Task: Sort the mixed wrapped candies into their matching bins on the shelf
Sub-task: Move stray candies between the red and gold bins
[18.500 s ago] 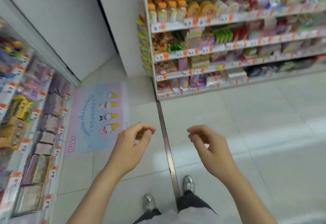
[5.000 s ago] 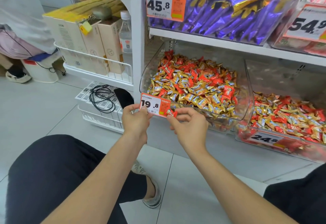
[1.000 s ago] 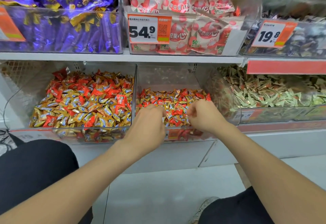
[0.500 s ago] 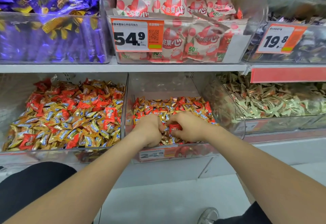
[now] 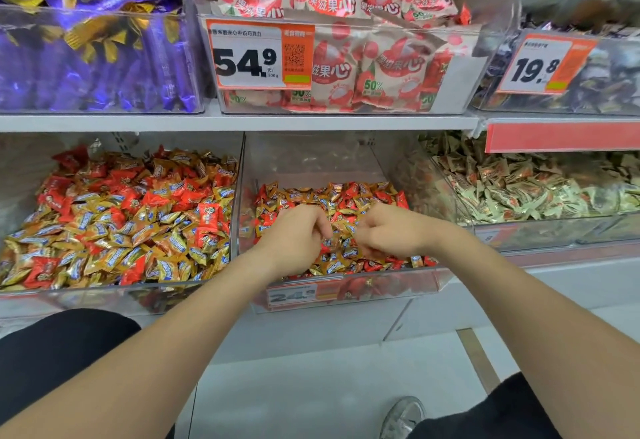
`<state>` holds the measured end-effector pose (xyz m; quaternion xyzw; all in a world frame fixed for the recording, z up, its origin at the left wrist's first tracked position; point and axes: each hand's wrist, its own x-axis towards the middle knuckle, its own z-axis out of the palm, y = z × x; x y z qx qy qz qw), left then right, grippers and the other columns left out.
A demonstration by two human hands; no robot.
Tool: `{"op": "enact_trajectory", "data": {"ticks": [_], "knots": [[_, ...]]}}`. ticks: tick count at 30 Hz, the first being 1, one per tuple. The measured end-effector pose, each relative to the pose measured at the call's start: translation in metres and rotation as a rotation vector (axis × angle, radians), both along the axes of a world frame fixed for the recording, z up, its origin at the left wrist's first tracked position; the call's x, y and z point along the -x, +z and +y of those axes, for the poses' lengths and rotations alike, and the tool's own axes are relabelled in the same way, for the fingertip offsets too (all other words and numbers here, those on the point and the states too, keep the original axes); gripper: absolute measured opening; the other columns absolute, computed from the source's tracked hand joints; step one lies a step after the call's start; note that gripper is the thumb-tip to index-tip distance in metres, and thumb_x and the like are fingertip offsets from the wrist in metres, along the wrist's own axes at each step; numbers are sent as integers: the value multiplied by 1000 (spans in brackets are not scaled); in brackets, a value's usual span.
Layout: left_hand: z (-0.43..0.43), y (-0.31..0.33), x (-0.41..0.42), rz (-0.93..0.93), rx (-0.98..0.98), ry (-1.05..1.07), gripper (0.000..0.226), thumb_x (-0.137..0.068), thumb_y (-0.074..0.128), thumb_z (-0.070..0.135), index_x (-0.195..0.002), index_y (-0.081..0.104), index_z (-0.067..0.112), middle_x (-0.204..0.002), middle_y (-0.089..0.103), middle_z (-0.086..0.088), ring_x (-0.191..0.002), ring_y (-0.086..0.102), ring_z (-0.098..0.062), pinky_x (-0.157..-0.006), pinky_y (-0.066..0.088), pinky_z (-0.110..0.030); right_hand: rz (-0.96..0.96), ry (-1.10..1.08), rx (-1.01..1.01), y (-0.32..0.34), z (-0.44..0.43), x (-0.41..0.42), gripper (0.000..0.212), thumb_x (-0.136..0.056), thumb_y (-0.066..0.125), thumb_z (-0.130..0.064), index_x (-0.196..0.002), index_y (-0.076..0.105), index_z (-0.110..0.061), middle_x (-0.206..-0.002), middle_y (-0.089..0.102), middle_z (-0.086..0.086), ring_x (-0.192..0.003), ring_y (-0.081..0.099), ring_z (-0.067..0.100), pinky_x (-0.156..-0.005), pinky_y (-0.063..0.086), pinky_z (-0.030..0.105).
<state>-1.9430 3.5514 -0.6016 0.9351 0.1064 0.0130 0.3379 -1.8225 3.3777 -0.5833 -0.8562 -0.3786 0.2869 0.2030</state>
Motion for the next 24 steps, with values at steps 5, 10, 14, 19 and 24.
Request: {"op": "enact_trajectory", "data": {"ticks": [5, 10, 14, 19, 24], "knots": [[-9, 4, -8, 80, 77, -114, 35, -100, 44, 8, -84, 74, 10, -77, 71, -3, -59, 60, -25, -52, 47, -32, 92, 55, 165, 1, -12, -8, 45, -94, 42, 8, -99, 80, -16, -83, 77, 2, -61, 61, 11, -61, 52, 31], [-13, -1, -20, 313, 58, -217, 43, -85, 78, 57, -74, 77, 15, -72, 68, -8, -62, 59, -17, -62, 51, -34, 10, 119, 97, 2, -30, -18, 25, -97, 66, -12, -92, 84, -28, -81, 78, -10, -72, 66, 8, -71, 52, 34], [-20, -6, -32, 343, -35, -141, 57, -65, 87, 69, -82, 83, 14, -77, 74, -6, -68, 60, -17, -63, 52, -29, -190, 181, 73, -4, -31, -15, 18, -84, 89, -30, -101, 84, -29, -79, 71, -25, -75, 63, -12, -69, 45, 7], [-25, -6, -37, 278, -226, -249, 12, -77, 90, 26, -80, 81, 18, -76, 74, 8, -75, 70, -12, -64, 57, -28, -280, 212, 77, -18, -20, -12, 27, -81, 90, -26, -106, 82, -32, -72, 71, -13, -67, 63, 1, -66, 47, 17], [-17, 0, -32, 314, -262, -332, 11, -86, 74, 9, -90, 80, 16, -77, 71, 10, -76, 67, -11, -67, 56, -28, -254, 164, 56, -16, -20, -12, 7, -87, 85, -22, -91, 85, -27, -79, 73, -22, -75, 64, -6, -74, 51, 20]]}}
